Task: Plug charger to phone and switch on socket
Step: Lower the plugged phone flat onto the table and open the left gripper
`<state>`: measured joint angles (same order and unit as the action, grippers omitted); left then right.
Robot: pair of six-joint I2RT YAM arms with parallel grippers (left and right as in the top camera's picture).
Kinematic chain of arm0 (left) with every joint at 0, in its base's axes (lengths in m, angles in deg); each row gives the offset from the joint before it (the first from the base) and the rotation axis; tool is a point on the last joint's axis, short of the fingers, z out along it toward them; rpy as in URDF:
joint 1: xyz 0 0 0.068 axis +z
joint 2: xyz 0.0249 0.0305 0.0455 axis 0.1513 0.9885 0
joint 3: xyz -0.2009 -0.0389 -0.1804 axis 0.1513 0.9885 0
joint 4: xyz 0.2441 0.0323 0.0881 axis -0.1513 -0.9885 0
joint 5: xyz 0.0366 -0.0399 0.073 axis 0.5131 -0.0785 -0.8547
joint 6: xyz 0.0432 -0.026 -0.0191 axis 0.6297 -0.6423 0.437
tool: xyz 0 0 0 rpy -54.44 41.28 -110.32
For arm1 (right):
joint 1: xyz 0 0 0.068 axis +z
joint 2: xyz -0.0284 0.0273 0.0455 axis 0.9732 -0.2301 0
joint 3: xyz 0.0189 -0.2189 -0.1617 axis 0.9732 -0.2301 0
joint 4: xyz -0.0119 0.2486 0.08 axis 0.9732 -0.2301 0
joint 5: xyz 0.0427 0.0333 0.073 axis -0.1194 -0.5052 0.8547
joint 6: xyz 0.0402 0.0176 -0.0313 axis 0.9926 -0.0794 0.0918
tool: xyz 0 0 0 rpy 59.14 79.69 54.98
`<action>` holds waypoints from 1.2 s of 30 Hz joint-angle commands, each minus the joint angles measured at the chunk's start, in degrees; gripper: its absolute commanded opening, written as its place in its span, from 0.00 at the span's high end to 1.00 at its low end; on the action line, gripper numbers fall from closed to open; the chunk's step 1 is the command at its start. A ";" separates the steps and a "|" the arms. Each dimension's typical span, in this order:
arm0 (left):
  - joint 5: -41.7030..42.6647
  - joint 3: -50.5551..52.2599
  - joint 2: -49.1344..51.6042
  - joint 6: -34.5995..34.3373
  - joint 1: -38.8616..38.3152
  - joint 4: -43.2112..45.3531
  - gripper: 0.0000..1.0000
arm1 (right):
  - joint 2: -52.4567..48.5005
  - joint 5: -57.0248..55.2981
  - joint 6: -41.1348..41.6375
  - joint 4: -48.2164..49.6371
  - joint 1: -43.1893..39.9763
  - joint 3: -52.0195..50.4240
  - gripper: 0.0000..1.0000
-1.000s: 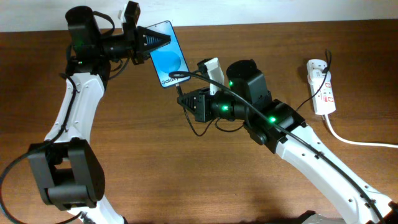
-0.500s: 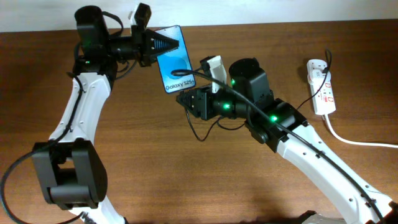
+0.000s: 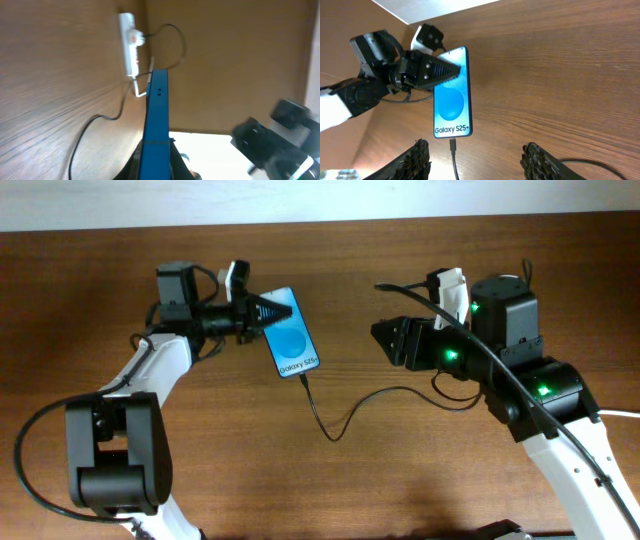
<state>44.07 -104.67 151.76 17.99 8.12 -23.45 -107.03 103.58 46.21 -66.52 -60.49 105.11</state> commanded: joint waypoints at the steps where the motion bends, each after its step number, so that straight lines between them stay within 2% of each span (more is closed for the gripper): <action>1: -12.00 1.07 -0.74 8.87 -1.20 -8.59 1.00 | 0.13 -2.29 -1.51 -0.46 -0.11 0.26 0.38; 4: -23.69 0.66 -0.74 13.60 -5.44 -16.28 1.00 | -1.57 -3.04 -1.49 -1.36 -0.11 0.26 0.38; 5: -25.09 -0.13 -0.74 15.08 -6.64 -18.38 1.00 | -2.08 -3.06 -1.49 -1.44 -0.11 0.26 0.38; 9: -39.28 -12.33 -0.74 27.10 -11.47 -39.60 1.00 | -3.17 -3.06 -1.49 -1.42 -0.11 0.26 0.38; 10: -41.70 -14.49 -0.46 27.47 -11.54 -41.72 1.00 | -3.19 -3.06 -1.49 -1.40 -0.11 0.26 0.38; 14: -41.64 -17.16 3.98 28.17 -12.13 -39.98 1.00 | -3.23 -3.06 -1.49 -1.40 -0.11 0.26 0.38; 20: -41.83 -32.59 17.05 30.23 -12.13 -39.98 1.00 | -3.23 -3.08 -1.51 -1.88 -0.11 0.26 0.38; 25: -42.07 -32.54 17.25 29.59 -12.20 -43.28 1.00 | -3.26 -3.50 -1.51 -2.51 -0.11 0.24 0.38; 36: -42.66 -32.22 21.97 29.57 -12.17 -43.91 1.00 | -3.23 -4.15 -1.53 -3.78 -0.11 0.24 0.38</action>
<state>2.28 -136.02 173.22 46.44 -3.79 -67.71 -110.18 100.61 45.35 -70.28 -60.49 105.11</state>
